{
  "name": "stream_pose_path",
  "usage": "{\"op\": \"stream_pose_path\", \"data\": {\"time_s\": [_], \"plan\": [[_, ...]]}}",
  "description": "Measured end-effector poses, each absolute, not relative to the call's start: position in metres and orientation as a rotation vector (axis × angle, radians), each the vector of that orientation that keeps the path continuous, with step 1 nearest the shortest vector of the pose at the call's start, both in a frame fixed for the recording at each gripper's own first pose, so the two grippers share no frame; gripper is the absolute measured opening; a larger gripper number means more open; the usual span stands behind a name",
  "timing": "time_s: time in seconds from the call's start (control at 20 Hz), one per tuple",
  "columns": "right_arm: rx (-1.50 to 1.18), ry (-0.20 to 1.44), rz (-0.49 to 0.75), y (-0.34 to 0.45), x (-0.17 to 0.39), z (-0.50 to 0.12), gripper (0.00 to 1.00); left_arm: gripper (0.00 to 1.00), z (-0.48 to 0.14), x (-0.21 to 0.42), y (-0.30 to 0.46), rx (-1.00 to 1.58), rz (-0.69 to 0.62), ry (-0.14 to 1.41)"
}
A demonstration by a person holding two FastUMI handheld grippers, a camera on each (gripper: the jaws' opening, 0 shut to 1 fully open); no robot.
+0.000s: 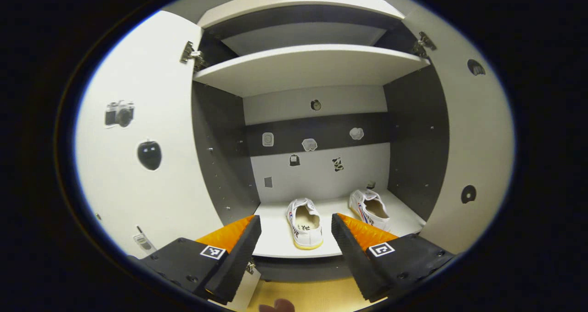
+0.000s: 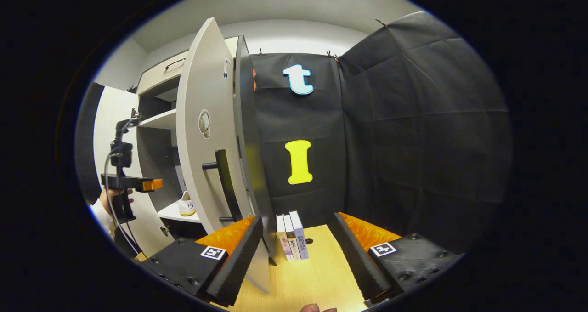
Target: Grab one shoe with the right hand and put it into the shoe cabinet, grab the other shoe with the left hand and put it into the shoe cabinet; then close the right door with the right hand and the left door with the left hand.
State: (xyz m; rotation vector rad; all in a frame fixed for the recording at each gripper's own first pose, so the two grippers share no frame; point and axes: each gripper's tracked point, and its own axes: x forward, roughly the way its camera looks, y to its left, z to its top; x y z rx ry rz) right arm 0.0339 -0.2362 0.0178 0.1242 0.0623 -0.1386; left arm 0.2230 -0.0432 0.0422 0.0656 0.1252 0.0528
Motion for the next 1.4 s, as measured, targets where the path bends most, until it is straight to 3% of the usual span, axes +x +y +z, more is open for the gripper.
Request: {"op": "stream_pose_path", "data": {"time_s": [0.35, 0.7, 1.4], "plan": [[0.126, 0.072, -0.109, -0.227, 0.057, 0.025, 0.98, 0.97, 0.053, 0.123, -0.048, 0.036, 0.008, 0.035], [0.092, 0.049, -0.103, -0.219, 0.081, 0.039, 0.98, 0.97, 0.041, 0.053, -0.037, 0.012, -0.013, 0.043], [0.07, 0.015, -0.186, -0.19, 0.075, 0.044, 0.97, 0.97, 0.026, 0.007, 0.018, -0.002, -0.038, 0.063]]}}
